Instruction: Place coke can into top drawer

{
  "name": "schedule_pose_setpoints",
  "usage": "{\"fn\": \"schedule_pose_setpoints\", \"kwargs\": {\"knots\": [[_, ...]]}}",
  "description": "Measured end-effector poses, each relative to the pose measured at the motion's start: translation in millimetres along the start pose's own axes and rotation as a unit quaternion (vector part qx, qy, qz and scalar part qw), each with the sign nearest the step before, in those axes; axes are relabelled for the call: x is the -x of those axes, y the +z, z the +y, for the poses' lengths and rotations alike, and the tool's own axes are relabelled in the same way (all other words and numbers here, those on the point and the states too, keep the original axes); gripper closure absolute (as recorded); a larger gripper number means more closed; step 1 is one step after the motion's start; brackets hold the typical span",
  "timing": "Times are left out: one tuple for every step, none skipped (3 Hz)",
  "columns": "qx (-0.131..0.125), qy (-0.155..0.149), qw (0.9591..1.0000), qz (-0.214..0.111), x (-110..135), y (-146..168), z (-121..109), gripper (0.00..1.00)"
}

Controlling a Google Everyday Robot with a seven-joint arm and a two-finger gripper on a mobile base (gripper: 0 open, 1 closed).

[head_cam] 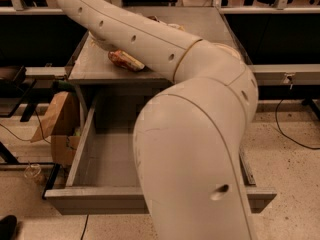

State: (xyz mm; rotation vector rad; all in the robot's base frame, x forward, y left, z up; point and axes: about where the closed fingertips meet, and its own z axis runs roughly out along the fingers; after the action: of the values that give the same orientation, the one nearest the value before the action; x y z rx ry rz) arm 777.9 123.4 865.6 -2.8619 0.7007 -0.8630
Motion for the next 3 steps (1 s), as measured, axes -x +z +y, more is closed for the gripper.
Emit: {"fn": "schedule_pose_setpoints", "kwargs": {"knots": [[0.051,0.011,0.9986,-0.001,-2.1,13.0,15.7,0.00],[0.089,0.021,0.9958,0.004,-3.9,16.4,32.7,0.00],[0.105,0.032,0.9938,0.014,-7.2,11.1,42.7,0.16]]}}
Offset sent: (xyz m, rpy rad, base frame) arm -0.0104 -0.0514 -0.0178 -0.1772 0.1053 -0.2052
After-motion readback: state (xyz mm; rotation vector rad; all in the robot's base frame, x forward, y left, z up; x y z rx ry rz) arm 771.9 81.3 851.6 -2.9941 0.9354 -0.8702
